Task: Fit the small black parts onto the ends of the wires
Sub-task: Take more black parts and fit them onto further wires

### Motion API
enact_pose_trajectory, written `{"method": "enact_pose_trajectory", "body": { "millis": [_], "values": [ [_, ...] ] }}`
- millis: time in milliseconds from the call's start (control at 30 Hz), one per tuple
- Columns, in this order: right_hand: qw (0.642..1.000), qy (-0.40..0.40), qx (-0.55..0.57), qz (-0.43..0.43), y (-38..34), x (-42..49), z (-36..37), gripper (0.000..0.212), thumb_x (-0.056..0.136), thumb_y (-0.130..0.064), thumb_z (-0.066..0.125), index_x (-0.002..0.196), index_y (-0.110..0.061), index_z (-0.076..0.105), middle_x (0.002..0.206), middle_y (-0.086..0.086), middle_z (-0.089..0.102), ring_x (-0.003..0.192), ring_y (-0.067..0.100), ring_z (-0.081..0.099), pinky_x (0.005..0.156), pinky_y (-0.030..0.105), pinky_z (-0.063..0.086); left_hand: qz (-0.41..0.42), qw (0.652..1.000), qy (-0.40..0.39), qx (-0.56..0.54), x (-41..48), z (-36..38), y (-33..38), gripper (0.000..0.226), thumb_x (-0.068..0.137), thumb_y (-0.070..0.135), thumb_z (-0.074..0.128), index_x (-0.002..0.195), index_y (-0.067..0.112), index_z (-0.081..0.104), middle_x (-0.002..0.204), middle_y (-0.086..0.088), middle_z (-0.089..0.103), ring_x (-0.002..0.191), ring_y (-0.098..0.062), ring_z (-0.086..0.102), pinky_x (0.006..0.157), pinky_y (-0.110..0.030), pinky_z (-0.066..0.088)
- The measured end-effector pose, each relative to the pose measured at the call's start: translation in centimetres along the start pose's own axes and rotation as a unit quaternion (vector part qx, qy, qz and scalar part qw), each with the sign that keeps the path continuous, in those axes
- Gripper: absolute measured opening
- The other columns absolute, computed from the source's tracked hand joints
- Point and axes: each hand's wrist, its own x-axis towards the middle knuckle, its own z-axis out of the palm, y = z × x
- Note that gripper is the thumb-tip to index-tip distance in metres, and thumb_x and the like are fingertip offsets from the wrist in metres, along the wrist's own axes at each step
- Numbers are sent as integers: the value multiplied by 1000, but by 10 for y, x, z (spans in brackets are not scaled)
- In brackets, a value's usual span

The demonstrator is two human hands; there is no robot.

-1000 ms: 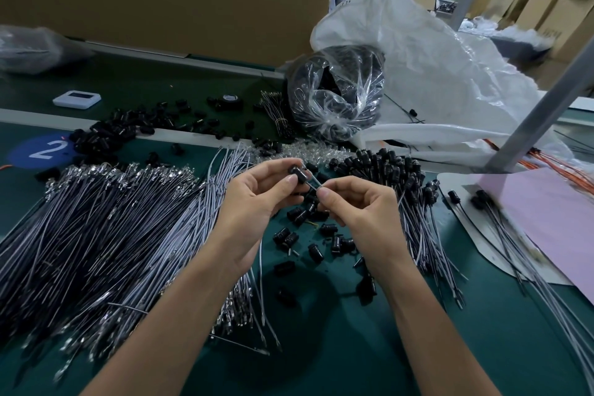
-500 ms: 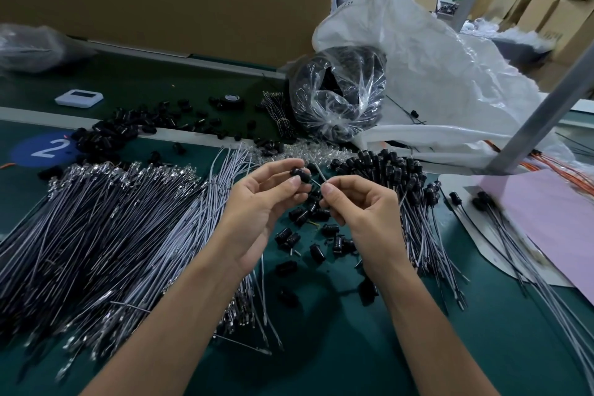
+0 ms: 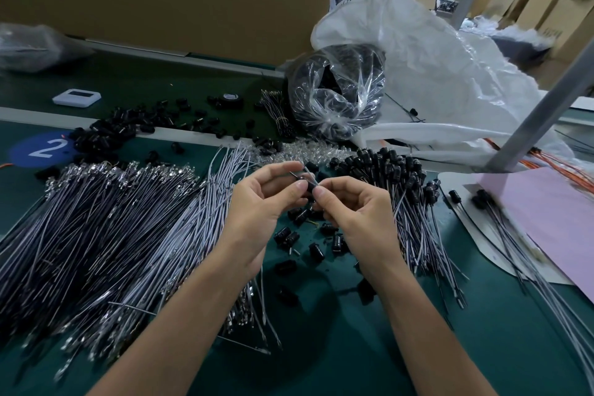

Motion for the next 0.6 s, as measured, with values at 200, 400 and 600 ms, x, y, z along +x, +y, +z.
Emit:
{"method": "enact_pose_trajectory", "body": {
  "millis": [200,400,600],
  "values": [
    [999,16,29,6,0,0,0,4,84,-7,73,83,-11,72,72,8,74,62,18,68,55,22,52,-8,1000,-11,1,0,1,0,34,68,12,73,101,7,68,96,-11,76,88,-19,73,76,-22,57],
    [997,43,70,-13,0,-3,2,6,83,-1,73,84,-1,67,67,6,70,58,20,69,55,25,56,-12,1000,-20,16,-3,2,-4,27,64,11,75,91,9,74,97,-12,76,92,-21,72,84,-25,57],
    [997,33,68,-28,-3,-4,4,8,78,-9,75,83,-6,70,72,6,71,65,24,71,61,27,58,-69,993,1,-94,-2,4,-2,16,70,14,71,83,9,79,86,-10,76,80,-16,73,72,-20,57]
  ]
}}
